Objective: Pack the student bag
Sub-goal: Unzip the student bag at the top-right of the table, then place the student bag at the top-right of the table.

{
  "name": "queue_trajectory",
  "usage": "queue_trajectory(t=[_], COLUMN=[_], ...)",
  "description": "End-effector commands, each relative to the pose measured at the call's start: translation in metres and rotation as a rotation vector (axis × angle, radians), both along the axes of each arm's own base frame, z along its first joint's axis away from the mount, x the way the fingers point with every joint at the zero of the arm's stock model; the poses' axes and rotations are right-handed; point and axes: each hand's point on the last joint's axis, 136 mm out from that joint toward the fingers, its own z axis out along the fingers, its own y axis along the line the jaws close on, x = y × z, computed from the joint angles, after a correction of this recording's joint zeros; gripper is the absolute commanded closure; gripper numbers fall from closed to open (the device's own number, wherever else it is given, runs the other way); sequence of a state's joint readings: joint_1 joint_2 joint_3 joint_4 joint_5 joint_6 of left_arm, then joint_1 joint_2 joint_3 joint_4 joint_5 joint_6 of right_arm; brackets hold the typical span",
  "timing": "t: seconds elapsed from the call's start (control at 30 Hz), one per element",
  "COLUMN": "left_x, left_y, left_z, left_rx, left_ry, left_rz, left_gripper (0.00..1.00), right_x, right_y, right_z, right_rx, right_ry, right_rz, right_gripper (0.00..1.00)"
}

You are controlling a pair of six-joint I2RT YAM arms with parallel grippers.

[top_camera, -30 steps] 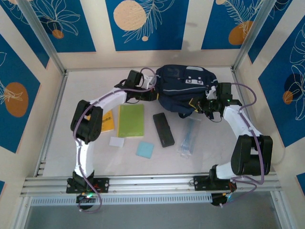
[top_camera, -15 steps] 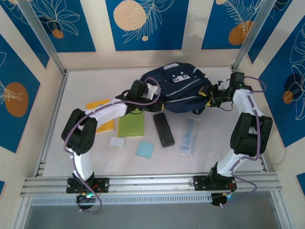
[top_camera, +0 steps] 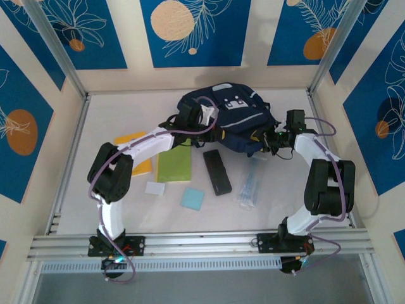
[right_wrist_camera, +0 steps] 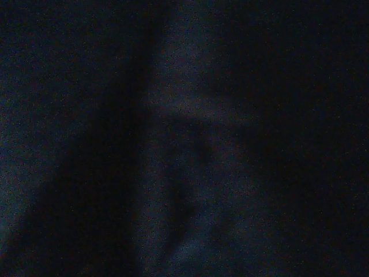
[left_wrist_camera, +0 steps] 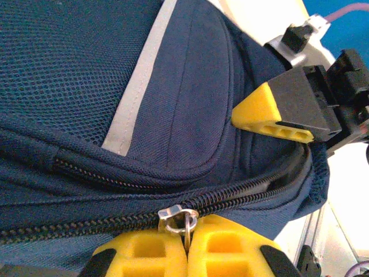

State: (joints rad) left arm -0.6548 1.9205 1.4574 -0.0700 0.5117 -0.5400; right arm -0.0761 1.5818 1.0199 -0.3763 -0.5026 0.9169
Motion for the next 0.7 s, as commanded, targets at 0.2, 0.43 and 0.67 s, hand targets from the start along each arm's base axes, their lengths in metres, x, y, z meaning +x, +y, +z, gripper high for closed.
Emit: queue_trajectory(t=[0.2,0.43,0.67], left_x=[0.063,0.142,0.166], left_y=[0.095,0.156,0.103], left_z=[-0.049,-0.064,-0.052], left_rx=[0.267,0.445,0.269], left_ry=[-0.102,-0.150,-0.119], left_rz=[0.156,0.408,0.382], left_gripper=[1.00,1.00,1.00], right_x=[-0.004,-0.008,0.006], right_y=[-0.020,-0.020,-0.016], right_z=[0.036,0.030,0.017], right_rx=[0.046,0.040,0.003], right_ry=[-0.076,-0.072,-0.090], right_rz=[-0.049,-0.056,-0.025], right_gripper=[1.00,1.00,1.00])
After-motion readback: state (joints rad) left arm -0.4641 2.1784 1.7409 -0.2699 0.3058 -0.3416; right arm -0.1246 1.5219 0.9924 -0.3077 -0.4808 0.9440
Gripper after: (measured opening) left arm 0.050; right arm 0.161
